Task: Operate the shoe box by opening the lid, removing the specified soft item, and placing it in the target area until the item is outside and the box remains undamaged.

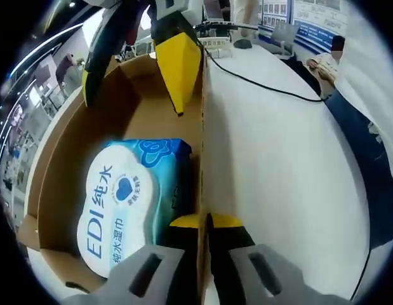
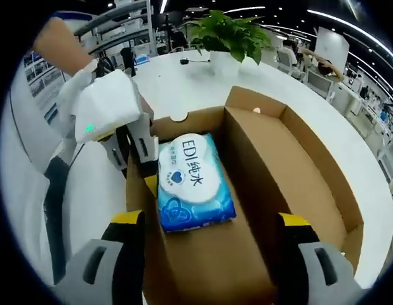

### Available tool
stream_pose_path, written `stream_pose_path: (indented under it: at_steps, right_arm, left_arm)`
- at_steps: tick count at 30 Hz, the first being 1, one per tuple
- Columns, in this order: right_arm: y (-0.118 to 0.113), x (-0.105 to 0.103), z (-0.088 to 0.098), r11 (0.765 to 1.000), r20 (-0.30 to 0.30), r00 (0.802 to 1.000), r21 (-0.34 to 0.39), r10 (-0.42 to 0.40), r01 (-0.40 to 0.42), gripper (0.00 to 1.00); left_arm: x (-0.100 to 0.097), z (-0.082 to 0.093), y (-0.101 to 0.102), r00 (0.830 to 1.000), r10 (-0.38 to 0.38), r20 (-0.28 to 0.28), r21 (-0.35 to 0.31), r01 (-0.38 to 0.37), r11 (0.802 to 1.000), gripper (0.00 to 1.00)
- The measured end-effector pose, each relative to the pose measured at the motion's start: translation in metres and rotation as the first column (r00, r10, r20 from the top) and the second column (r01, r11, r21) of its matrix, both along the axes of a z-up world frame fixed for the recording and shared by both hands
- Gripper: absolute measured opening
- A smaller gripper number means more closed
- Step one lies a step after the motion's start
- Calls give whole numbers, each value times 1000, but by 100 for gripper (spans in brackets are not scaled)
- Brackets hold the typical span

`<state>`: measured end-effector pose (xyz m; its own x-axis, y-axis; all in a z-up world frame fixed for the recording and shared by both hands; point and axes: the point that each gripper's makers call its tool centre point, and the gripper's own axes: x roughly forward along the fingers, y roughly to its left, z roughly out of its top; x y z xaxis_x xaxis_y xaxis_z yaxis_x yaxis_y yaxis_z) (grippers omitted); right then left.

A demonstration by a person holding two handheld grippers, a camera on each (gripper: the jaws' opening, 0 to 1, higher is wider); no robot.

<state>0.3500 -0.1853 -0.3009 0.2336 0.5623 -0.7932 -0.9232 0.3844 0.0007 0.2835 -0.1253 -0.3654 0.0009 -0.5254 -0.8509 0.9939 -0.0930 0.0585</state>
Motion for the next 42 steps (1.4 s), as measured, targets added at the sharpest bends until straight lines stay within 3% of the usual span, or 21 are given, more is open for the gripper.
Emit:
stream_pose_path:
  at_steps: [13, 19, 30, 42]
  right_arm:
    - [20, 0, -21, 995, 3, 997, -50, 83, -83, 81]
    - [23, -1, -34, 995, -40, 996, -54, 82, -84, 80]
    - [34, -5, -46, 991, -68, 992, -64, 111, -115, 74]
    - [33, -5, -55, 985, -84, 989, -108, 123, -132, 75]
  left_arm:
    - [-1, 0, 0, 1000, 1, -3, 1, -1, 1000, 1]
    - [-1, 1, 0, 1000, -1, -2, 1, 1, 1000, 1]
    - [-1, 1, 0, 1000, -3, -3, 1, 3, 1000, 1]
    - [-1, 1, -1, 1000, -5, 0, 1, 5, 1000, 1]
